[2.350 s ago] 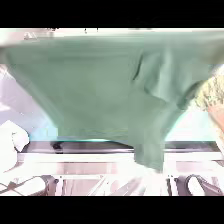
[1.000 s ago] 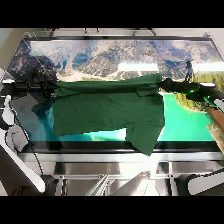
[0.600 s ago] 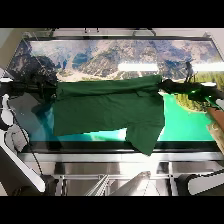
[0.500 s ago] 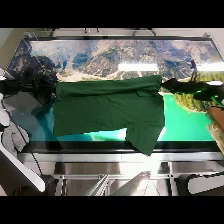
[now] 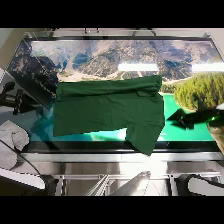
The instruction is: Fold the shirts.
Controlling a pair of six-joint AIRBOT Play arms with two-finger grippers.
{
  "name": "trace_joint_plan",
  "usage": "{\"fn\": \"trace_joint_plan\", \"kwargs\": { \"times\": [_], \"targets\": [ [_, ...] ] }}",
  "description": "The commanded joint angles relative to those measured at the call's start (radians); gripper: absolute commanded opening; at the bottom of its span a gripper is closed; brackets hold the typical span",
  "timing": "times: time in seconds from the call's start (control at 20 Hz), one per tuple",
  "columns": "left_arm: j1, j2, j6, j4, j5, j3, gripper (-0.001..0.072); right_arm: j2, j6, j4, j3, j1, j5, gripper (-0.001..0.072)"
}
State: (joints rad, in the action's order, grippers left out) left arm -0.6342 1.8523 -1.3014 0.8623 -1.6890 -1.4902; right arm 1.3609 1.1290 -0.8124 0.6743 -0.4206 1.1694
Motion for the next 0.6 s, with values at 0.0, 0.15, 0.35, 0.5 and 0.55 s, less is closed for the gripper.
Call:
{"fn": "trace_joint_plan", "kwargs": {
  "times": [0.0,0.15,0.35,0.5,0.55],
  "targets": [
    [-0.012,-0.117,0.019,0.062,0.05,0.191,0.0294,-0.099,0.046,0.025,-0.215,0.026,-0.076,0.0443],
    [-0.013,-0.163,0.02,0.061,0.072,0.297,0.0294,-0.098,0.026,0.119,-0.262,0.118,-0.13,0.044],
    [-0.004,-0.195,0.079,0.053,0.174,0.414,0.0294,-0.098,0.021,0.246,-0.262,0.267,-0.286,0.0297],
    [0.018,-0.195,0.098,0.054,0.228,0.47,0.0295,-0.103,0.023,0.267,-0.262,0.286,-0.297,0.002],
    [0.028,-0.195,0.109,0.053,0.24,0.48,0.0295,-0.108,0.023,0.267,-0.262,0.286,-0.291,0.0023]
  ]
}}
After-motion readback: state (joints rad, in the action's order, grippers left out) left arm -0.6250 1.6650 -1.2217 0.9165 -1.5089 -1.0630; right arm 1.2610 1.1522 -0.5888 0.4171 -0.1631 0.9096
